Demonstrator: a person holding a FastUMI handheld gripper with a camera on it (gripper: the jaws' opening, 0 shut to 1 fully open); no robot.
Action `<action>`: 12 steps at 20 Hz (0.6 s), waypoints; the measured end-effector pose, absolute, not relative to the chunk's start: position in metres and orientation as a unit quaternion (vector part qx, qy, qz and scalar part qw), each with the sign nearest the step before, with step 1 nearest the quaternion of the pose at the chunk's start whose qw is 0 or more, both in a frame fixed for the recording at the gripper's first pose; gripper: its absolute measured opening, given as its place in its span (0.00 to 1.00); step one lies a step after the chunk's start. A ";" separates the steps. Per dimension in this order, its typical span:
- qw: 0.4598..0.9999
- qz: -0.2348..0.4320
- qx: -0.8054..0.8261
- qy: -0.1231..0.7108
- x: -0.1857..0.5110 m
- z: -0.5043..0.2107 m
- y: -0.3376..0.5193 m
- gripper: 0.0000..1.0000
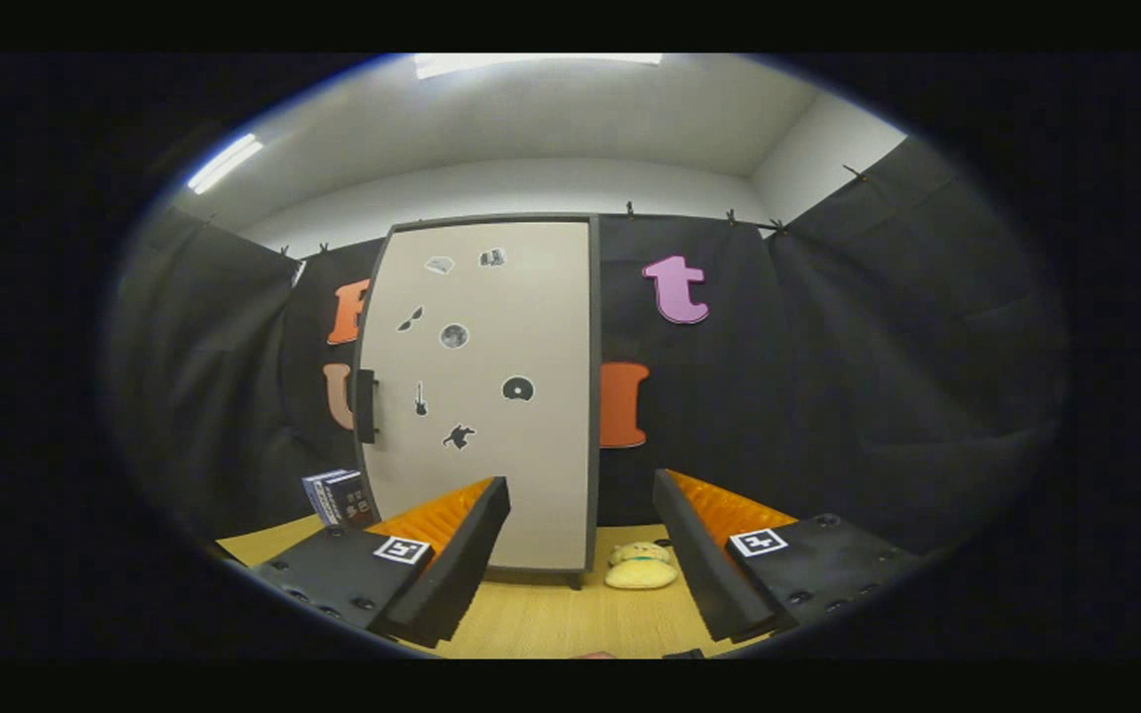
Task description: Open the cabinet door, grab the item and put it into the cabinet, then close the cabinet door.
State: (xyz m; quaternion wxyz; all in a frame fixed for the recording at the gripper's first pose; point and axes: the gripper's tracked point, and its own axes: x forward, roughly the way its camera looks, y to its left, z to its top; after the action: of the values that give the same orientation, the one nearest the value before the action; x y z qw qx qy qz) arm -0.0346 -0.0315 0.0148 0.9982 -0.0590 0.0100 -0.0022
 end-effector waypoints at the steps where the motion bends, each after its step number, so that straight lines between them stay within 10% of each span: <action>1: 0.998 0.001 -0.055 0.010 -0.040 0.014 -0.034 0.95; 12: 0.997 0.000 -0.074 0.013 -0.060 0.006 -0.042 0.95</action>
State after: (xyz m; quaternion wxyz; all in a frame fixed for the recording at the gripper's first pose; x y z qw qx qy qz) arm -0.0596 -0.0418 0.0061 0.9972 -0.0742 0.0133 -0.0003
